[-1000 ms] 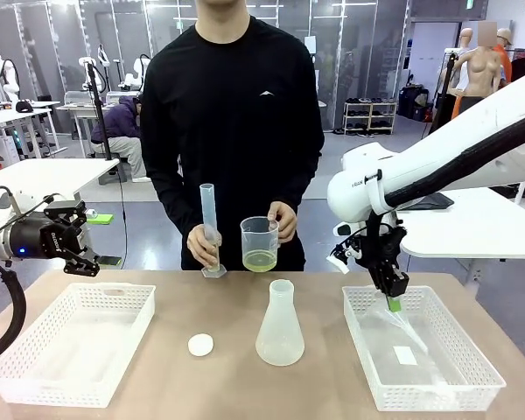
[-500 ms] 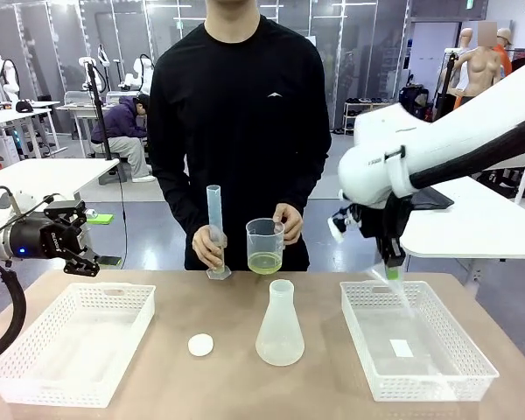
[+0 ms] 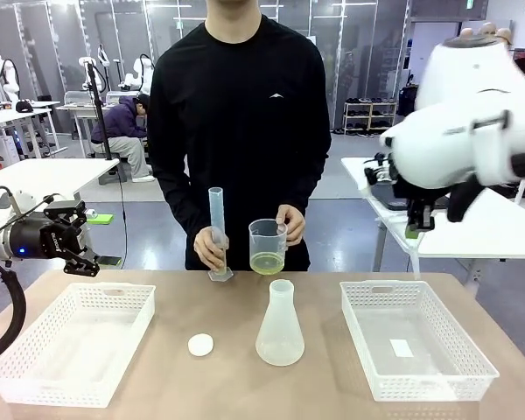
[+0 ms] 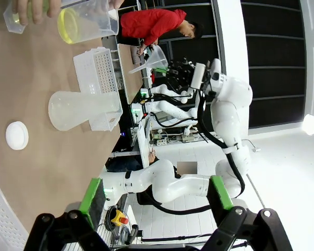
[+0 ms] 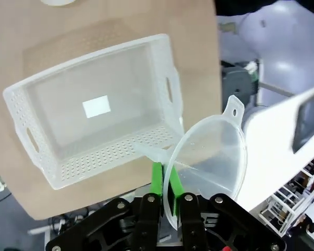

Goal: Prepare the solutions needed for the experiment.
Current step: Pick up the Plastic Funnel and insert it into the Big flask.

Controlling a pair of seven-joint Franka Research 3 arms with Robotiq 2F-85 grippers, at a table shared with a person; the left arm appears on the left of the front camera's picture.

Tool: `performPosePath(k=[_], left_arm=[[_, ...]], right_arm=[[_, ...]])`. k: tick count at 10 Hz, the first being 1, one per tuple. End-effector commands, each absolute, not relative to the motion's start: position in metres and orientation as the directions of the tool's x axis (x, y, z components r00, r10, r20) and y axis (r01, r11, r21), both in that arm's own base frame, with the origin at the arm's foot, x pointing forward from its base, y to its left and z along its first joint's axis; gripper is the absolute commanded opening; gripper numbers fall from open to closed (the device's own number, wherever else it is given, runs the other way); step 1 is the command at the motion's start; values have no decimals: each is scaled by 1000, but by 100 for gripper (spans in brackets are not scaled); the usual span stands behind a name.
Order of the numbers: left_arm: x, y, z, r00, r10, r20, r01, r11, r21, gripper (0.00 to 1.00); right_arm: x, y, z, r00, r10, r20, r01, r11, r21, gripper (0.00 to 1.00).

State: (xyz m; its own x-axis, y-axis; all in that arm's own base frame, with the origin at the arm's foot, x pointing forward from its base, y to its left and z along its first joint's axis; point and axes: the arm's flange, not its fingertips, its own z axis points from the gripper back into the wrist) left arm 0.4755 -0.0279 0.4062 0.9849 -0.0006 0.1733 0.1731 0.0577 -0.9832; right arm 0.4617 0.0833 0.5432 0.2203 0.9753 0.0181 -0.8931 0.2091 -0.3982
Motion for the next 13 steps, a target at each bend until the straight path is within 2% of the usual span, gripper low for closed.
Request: performPosePath(k=[1,3,5,6,11,12,13], left_arm=[[476,-28,408,984,10,177,176,56,-983,100],[476,-28,408,984,10,177,176,56,-983,100],[476,-28,408,984,10,177,176,56,-983,100],[476,-28,408,984,10,177,176,56,-983,100],[476,-28,408,984,10,177,176,56,-983,100],[476,-28,408,984,10,177,176,56,-983,100],[476,-28,408,984,10,177,176,56,-983,100]], right_arm=[[424,72,541,227,966,123,-829,258,-496,0],[404,62,545,210,958,195,-791,284,-542,0],[404,59,541,235,945,229,-772,324,-547,0],[404,57,556,216,961,172,-798,275,-536,0],[404,57,556,216,961,172,-798,275,-536,0],[401,57,553,206,963,171,-796,267,-543,5],[394,74,556,150,970,192,-801,233,-551,5]])
